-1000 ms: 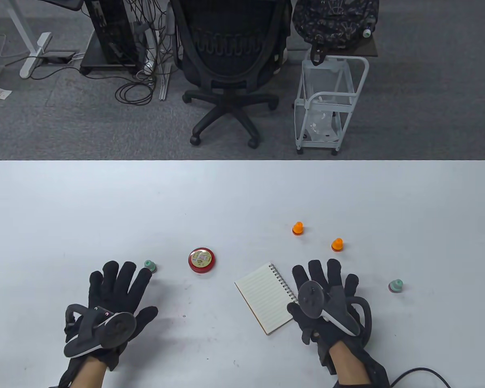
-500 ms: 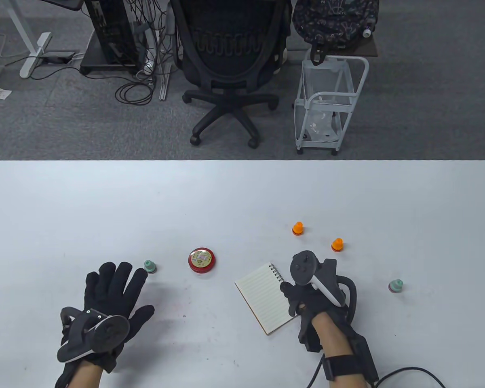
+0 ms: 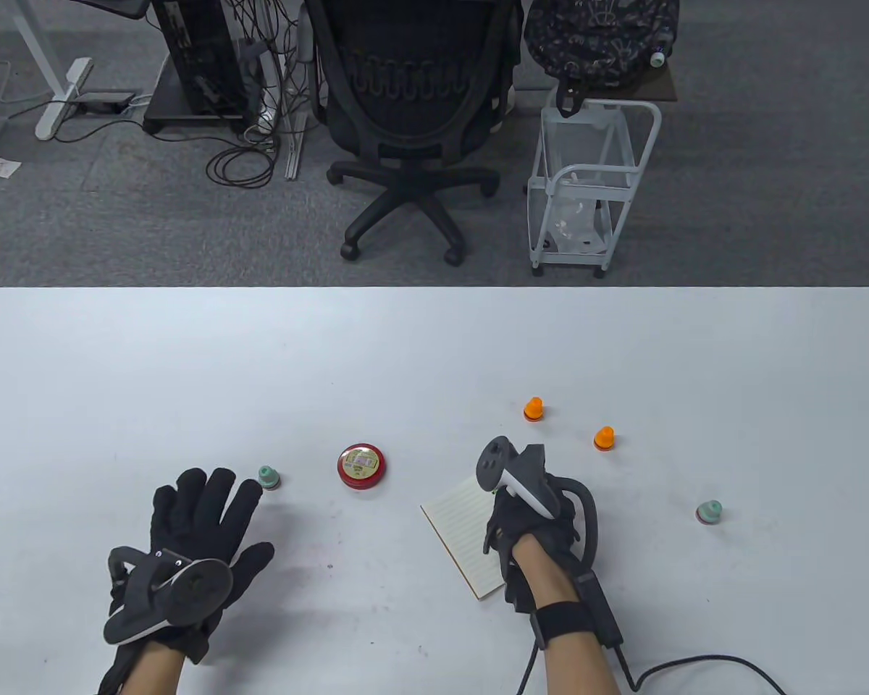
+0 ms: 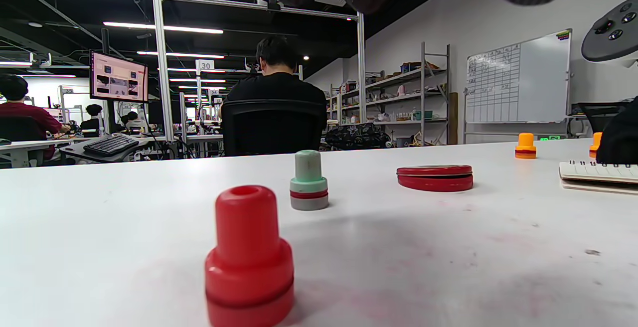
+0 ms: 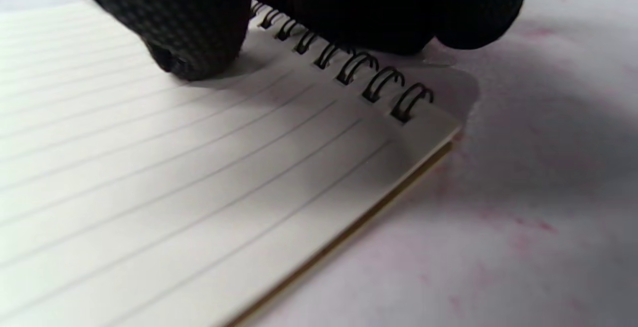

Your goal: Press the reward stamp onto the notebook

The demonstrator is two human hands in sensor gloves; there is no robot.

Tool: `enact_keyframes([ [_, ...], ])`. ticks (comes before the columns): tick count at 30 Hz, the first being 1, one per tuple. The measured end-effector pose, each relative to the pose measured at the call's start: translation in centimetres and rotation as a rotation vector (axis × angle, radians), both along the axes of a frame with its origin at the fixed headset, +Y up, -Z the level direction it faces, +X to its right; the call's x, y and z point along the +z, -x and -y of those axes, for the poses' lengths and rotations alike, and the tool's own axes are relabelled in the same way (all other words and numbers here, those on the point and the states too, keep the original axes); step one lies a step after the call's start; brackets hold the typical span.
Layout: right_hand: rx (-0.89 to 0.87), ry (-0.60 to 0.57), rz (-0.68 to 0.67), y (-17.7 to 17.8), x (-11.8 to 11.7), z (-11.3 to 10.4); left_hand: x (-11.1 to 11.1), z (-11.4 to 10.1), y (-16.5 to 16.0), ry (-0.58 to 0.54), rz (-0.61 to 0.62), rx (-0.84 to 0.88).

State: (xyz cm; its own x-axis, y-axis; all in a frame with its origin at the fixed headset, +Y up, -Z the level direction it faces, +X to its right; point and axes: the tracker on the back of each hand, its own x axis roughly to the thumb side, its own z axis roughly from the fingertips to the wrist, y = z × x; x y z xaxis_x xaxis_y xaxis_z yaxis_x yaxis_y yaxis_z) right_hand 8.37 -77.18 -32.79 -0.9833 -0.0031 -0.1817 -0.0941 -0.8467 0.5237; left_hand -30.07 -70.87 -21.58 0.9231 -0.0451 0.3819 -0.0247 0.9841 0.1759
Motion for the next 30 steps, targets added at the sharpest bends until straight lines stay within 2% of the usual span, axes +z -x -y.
enact_keyframes([
  [8,-0.086,0.020,0.104,-0.8,-0.5,0.1,-0.1,0.0,-0.1,0.000,0.001,-0.002],
  [10,-0.071,0.010,0.091,-0.8,-0.3,0.0,-0.1,0.0,0.0,-0.003,0.001,0.005],
  [14,-0.023,-0.108,0.005,0.1,0.9,-0.5,0.0,0.0,0.0,-0.001,0.001,0.009],
  [16,0.030,-0.168,0.019,0.6,1.8,-0.8,0.0,-0.1,0.1,-0.004,-0.001,0.017],
  [20,0.085,-0.260,-0.127,1.7,3.3,-2.3,0.2,-0.3,0.3,-0.013,-0.007,0.024],
  [23,-0.032,-0.274,-0.143,1.6,4.7,-3.6,0.3,-0.4,0.5,-0.016,-0.009,0.030],
  [30,-0.681,-0.207,-0.024,0.4,7.9,-5.2,0.3,-0.2,0.3,-0.004,-0.001,0.025],
])
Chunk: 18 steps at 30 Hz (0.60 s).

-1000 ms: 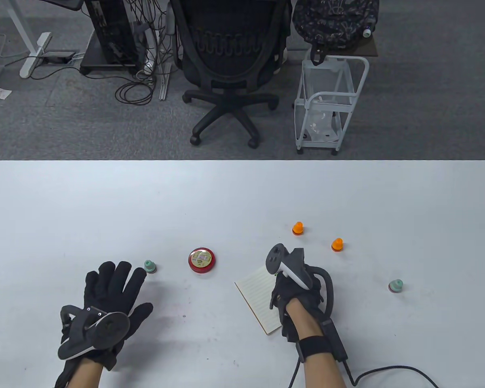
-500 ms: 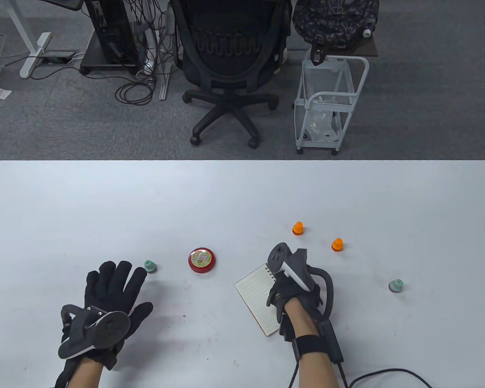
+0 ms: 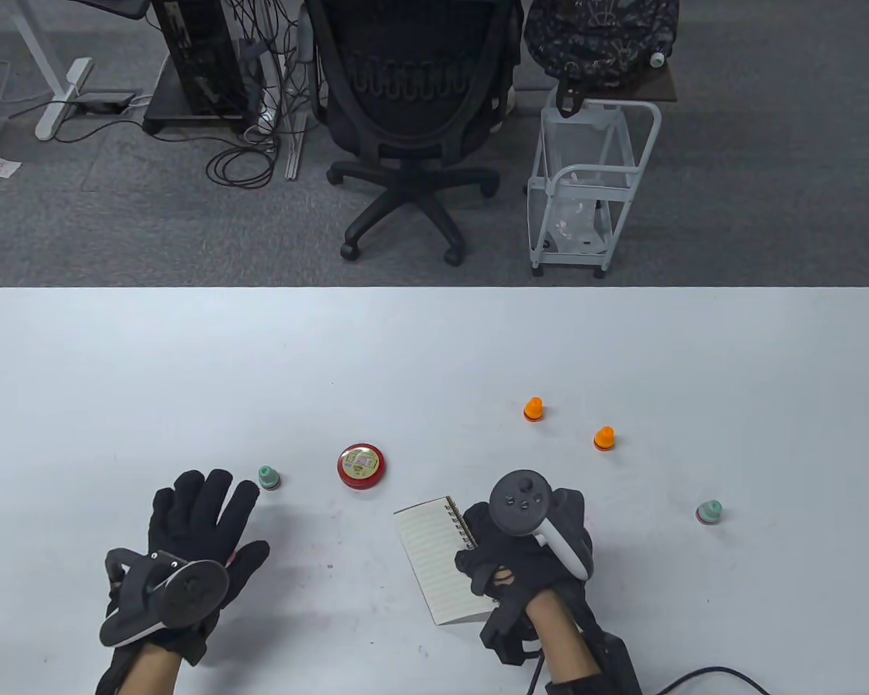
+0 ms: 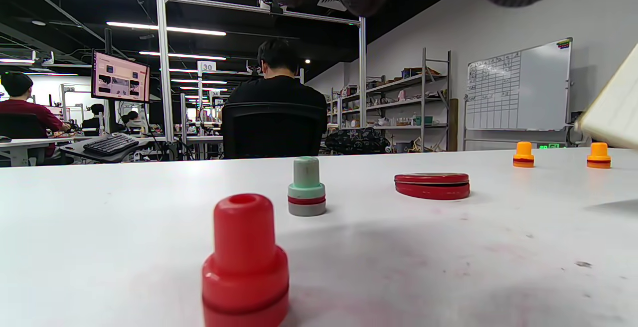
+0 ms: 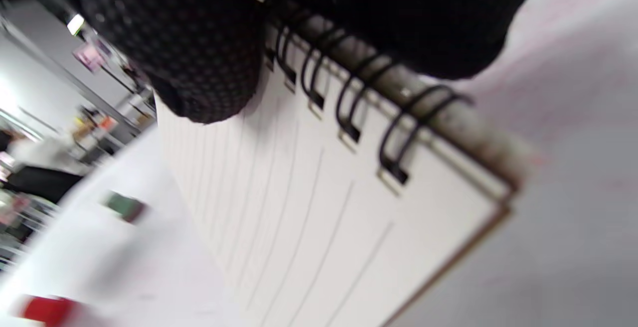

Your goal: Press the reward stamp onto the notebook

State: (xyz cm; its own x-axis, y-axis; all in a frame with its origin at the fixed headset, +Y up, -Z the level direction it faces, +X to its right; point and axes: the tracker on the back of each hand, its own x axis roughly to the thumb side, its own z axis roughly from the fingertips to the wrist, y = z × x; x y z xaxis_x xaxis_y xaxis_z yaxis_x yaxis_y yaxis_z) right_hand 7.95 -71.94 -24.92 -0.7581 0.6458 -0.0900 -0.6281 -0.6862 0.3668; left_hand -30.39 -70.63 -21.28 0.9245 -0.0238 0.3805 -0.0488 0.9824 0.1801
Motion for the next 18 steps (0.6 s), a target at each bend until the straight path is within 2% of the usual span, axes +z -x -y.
enact_keyframes([
  [4,-0.232,0.056,0.060,0.2,1.3,0.8,0.0,0.1,0.0,0.012,0.001,0.007],
  [6,-0.298,0.075,0.142,0.7,2.0,1.9,0.0,0.1,0.0,0.014,0.000,0.009],
  [8,-0.295,0.098,0.170,1.2,2.2,2.9,0.0,0.1,-0.1,0.014,0.001,0.011],
  [11,-0.191,0.116,0.145,2.2,2.2,4.4,0.0,0.1,-0.1,0.019,0.003,0.013],
  [14,0.057,0.028,0.155,3.2,2.4,4.8,0.0,0.2,-0.1,0.024,0.005,0.013],
  [15,0.214,-0.031,0.123,3.6,2.4,4.8,0.0,0.1,-0.1,0.024,0.005,0.015],
  [18,0.417,-0.075,0.051,4.6,2.5,5.0,0.0,0.1,-0.1,0.022,0.004,0.023],
])
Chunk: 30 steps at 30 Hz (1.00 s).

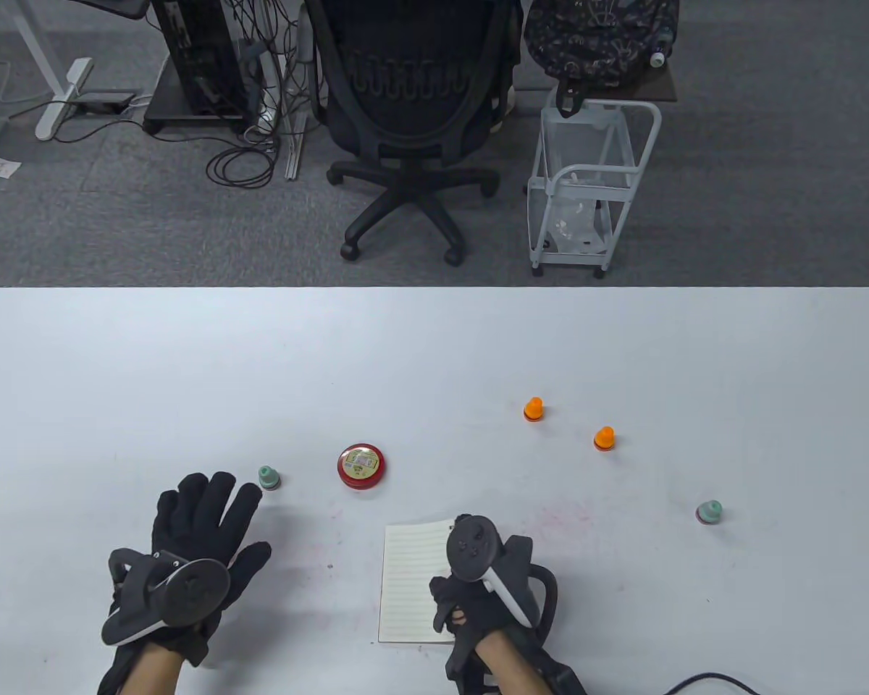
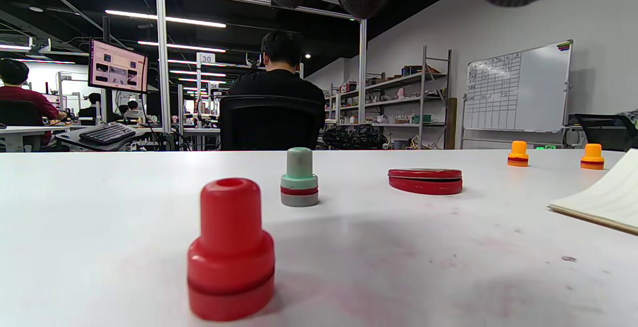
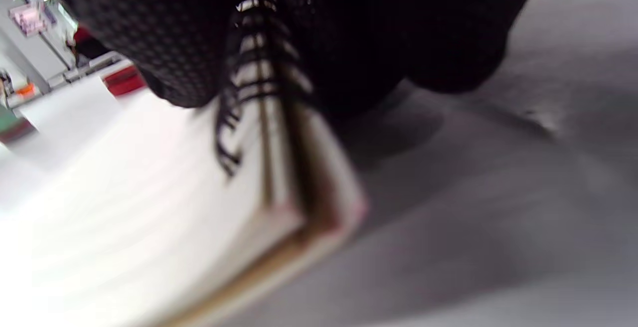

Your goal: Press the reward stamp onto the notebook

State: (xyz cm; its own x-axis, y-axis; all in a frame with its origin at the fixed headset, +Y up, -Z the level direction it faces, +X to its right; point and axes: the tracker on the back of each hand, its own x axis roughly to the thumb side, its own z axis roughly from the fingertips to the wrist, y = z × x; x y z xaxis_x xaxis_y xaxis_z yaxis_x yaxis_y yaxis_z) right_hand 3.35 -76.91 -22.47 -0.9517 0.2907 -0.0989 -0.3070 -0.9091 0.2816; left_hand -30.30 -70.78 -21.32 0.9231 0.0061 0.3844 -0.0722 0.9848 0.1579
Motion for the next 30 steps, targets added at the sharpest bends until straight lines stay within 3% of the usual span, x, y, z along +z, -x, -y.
enact_keyframes([
  [6,0.209,0.030,-0.038,0.5,-0.2,0.0,-0.1,0.1,0.0,0.008,0.002,0.005],
  [13,0.149,0.005,-0.048,-0.2,0.2,-0.1,0.0,0.1,-0.4,0.010,0.023,-0.011],
  [16,0.000,-0.093,-0.018,-2.1,0.5,-1.6,0.1,-0.1,-0.6,0.005,0.032,-0.016],
  [20,-0.051,-0.249,-0.027,-4.9,0.8,-4.2,0.3,-0.3,-0.8,-0.007,0.047,-0.014],
  [22,-0.069,-0.249,-0.136,-6.0,0.4,-5.0,0.6,-0.2,-1.0,0.006,0.073,0.012],
  [25,0.085,-0.173,-0.197,-8.2,0.0,-5.9,0.2,-0.6,-1.6,0.028,0.082,0.002],
  [28,0.113,-0.245,-0.176,-10.2,-0.3,-5.5,-0.6,-1.4,-2.9,0.019,0.097,-0.007],
  [30,0.008,-0.292,-0.114,-11.2,0.0,-3.6,-1.5,-2.0,-4.6,0.048,0.126,-0.030],
])
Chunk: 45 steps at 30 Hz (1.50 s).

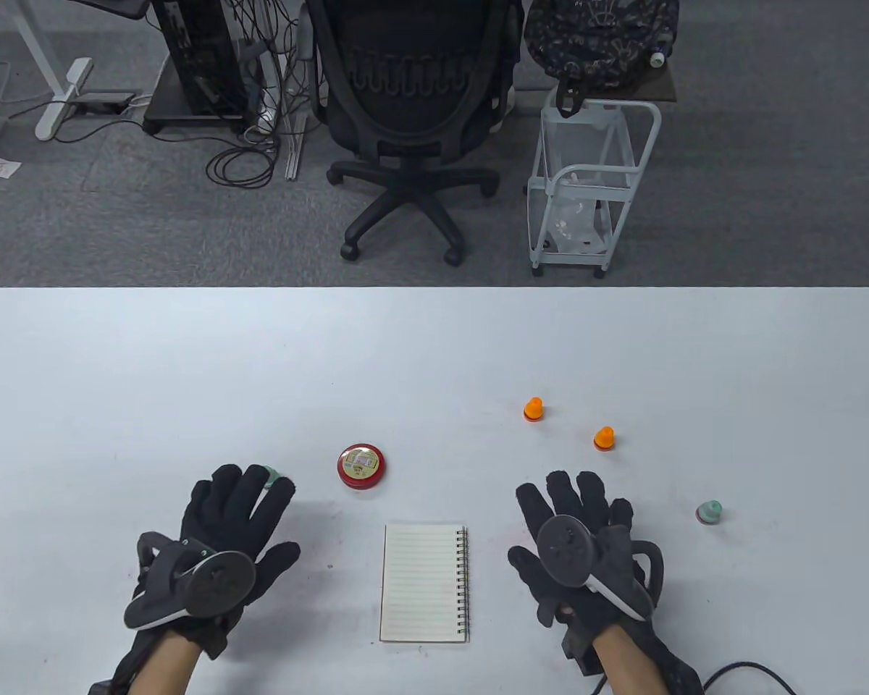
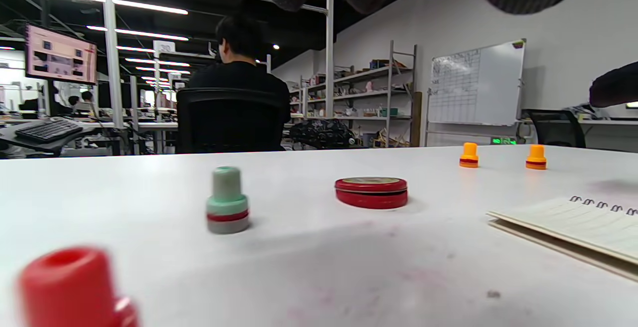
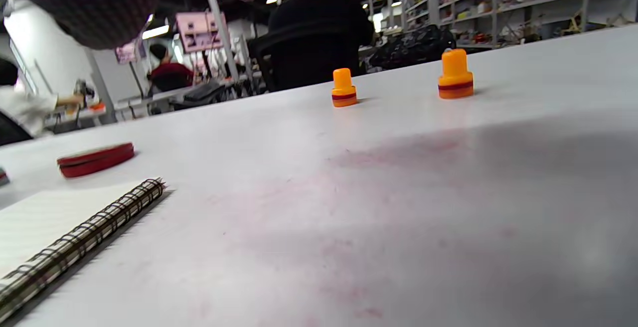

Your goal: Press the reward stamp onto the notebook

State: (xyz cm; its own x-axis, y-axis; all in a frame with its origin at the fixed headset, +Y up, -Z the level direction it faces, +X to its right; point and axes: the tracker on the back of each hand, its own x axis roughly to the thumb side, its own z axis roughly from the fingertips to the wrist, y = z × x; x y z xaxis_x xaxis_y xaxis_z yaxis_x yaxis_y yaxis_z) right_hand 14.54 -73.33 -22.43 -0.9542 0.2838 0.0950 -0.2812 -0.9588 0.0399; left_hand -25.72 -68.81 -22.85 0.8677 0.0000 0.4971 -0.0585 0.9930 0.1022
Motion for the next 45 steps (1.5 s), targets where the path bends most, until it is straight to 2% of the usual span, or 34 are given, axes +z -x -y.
enact_keyframes([
  [1,-0.031,0.012,0.001,-0.2,0.0,0.4,-0.4,-0.1,-0.7,0.017,0.007,-0.014],
  [2,-0.043,0.114,-0.035,-0.2,-0.4,0.5,-1.1,-0.3,-1.7,0.035,0.017,-0.042],
  [3,-0.029,0.138,-0.030,-0.3,-0.2,0.3,-1.6,-0.3,-2.4,0.043,0.026,-0.062],
  [5,-0.022,0.013,-0.006,-0.5,0.2,-0.5,-3.4,-0.3,-4.4,0.089,0.038,-0.104],
  [7,-0.033,0.024,-0.032,-0.5,0.5,-0.8,-4.9,0.1,-5.8,0.126,0.037,-0.130],
  [13,-0.036,0.014,-0.002,-1.3,1.1,-1.1,-9.3,2.4,-8.7,0.283,-0.025,-0.183],
  [19,-0.059,0.013,0.019,-1.5,0.9,-1.2,-11.9,5.2,-9.4,0.410,-0.100,-0.239],
  [23,-0.052,0.026,0.021,-1.4,0.6,-1.0,-12.7,6.8,-9.6,0.449,-0.126,-0.255],
  [27,-0.049,0.037,0.019,-1.1,0.2,-0.8,-13.0,7.6,-9.7,0.439,-0.128,-0.240],
  [33,-0.035,0.052,0.006,-0.5,-0.4,-0.3,-13.5,7.7,-9.6,0.449,-0.118,-0.214],
  [39,-0.034,0.068,0.004,-0.4,-0.5,-0.1,-13.8,7.7,-9.7,0.398,-0.094,-0.177],
  [43,-0.035,0.057,-0.003,-0.4,-0.5,-0.2,-13.2,7.4,-9.7,0.360,-0.074,-0.198],
  [45,-0.030,0.052,-0.008,-0.3,-0.4,-0.2,-12.3,6.8,-9.7,0.301,-0.040,-0.232],
])
